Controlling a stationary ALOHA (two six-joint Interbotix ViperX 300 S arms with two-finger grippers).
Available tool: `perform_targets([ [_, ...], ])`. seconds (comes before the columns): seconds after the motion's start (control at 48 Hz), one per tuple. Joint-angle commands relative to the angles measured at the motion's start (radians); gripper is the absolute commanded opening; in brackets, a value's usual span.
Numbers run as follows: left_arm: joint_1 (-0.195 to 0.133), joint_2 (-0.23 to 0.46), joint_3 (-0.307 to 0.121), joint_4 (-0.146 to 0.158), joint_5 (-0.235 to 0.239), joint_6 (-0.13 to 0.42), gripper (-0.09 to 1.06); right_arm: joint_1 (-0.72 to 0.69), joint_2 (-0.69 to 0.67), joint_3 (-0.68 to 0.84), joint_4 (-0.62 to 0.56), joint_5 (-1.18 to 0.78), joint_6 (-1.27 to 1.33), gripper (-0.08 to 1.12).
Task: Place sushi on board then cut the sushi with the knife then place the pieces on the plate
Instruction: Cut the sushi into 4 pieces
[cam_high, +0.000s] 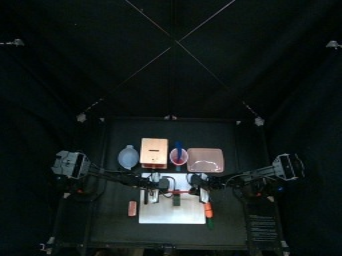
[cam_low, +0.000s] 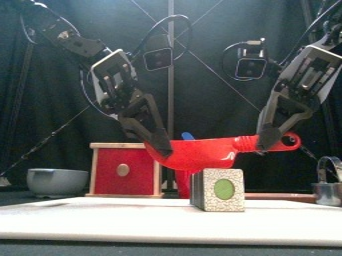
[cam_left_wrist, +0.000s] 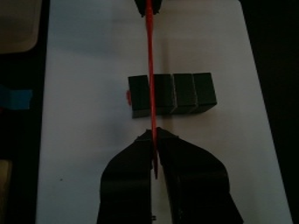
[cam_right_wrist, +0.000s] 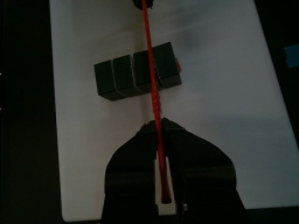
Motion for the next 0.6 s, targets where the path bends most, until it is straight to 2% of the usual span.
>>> perform_targets([
  [0.021,-0.003,-0.003,-0.034,0.000,-0.002,0.000,0.44,-0.002,-0.011,-0.003,0.003,0.008,0.002,0.33],
  [0.604,-0.005,0.021,-0.041,-0.006,0.000,-0.002,0.44,-0.005,0.017,0.000,-0.006,0.009,0.000,0.33],
])
